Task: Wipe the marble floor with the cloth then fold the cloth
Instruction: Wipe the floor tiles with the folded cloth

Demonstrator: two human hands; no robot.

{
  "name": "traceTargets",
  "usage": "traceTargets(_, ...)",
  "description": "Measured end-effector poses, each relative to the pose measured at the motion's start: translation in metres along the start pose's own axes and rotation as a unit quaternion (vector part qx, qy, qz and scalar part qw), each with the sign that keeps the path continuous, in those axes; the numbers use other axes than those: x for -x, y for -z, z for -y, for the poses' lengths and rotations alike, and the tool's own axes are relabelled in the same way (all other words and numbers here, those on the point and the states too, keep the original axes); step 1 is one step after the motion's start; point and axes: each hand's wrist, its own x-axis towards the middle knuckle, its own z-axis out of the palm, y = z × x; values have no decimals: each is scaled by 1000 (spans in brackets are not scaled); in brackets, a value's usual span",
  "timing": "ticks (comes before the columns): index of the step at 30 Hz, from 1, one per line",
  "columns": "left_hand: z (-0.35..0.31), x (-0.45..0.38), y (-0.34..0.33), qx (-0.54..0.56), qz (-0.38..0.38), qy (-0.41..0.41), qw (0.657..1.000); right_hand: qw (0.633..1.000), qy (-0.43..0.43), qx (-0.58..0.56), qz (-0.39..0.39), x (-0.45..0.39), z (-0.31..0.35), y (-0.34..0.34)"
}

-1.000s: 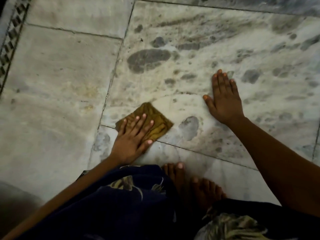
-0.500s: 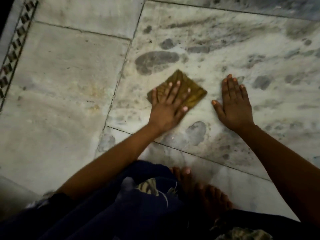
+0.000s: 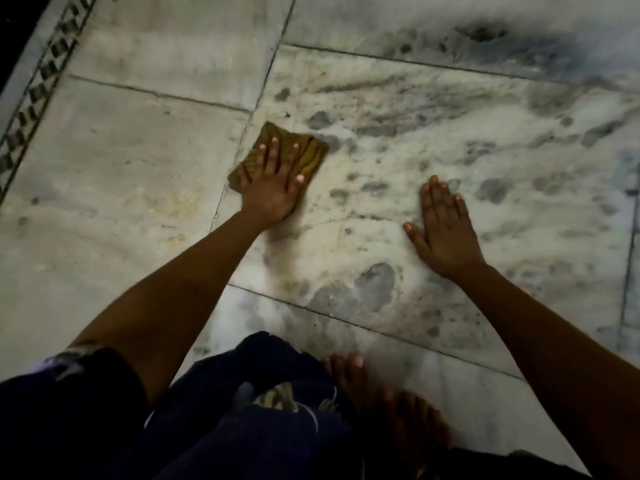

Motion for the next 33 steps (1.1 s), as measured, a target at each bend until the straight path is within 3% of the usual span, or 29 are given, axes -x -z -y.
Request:
traceTargets(3, -40, -1, -6, -25, 32, -92, 995, 1000, 7, -1, 12, 1, -3, 2)
traceTargets(7, -69, 51, -30, -48, 20, -211, 976, 1000, -23, 9, 14, 16, -17, 7)
traceTargets(12, -28, 135, -49, -109, 3, -362, 926, 998, -58, 10, -2, 42, -46, 19)
traceTargets(16, -3, 93, -32, -118, -18, -345, 931, 995, -97, 7, -19, 75, -69, 24)
traceTargets(19, -43, 49, -22, -102, 16, -277, 955, 990, -142, -1, -6, 105, -78, 19)
traceTargets(22, -92, 43, -25, -94, 39, -271, 957, 984, -174, -18, 19, 123, -81, 15)
traceTargets(27, -121, 96, -51, -112, 33, -396, 911, 983, -174, -44, 34, 124, -85, 14)
traceTargets(30, -108, 136, -63, -123, 45, -480, 868, 983, -170, -52, 37, 125, -88, 13)
traceTargets(33, -81, 133, -57, -121, 42, -507, 852, 984, -166, -60, 35, 124, -90, 13)
